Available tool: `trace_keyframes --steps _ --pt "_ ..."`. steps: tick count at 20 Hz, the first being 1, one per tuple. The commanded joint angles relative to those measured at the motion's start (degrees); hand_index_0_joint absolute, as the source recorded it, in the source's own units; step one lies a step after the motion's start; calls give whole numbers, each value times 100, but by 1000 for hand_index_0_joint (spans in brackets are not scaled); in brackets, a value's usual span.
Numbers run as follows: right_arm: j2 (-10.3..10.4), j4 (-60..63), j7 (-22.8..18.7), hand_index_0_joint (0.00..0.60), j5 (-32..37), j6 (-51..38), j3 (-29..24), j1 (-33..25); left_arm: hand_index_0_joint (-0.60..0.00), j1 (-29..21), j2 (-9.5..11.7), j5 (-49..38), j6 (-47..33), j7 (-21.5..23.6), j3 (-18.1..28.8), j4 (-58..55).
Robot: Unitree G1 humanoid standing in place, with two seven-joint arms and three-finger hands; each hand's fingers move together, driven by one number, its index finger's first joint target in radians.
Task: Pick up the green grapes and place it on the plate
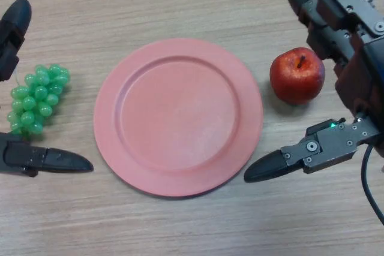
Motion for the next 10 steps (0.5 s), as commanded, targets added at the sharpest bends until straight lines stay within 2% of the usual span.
trace_keyframes --steps 1,7,10 --pt "-59 -115 0 0 76 -729 -299 -200 0 -167 204 63 -860 83 241 -72" --pt "-72 219 78 0 -4 -777 -344 -385 0 -377 324 146 -924 210 9 272" --pt "-102 269 96 0 62 -802 -432 -451 0 -480 408 566 -1241 149 -13 731"
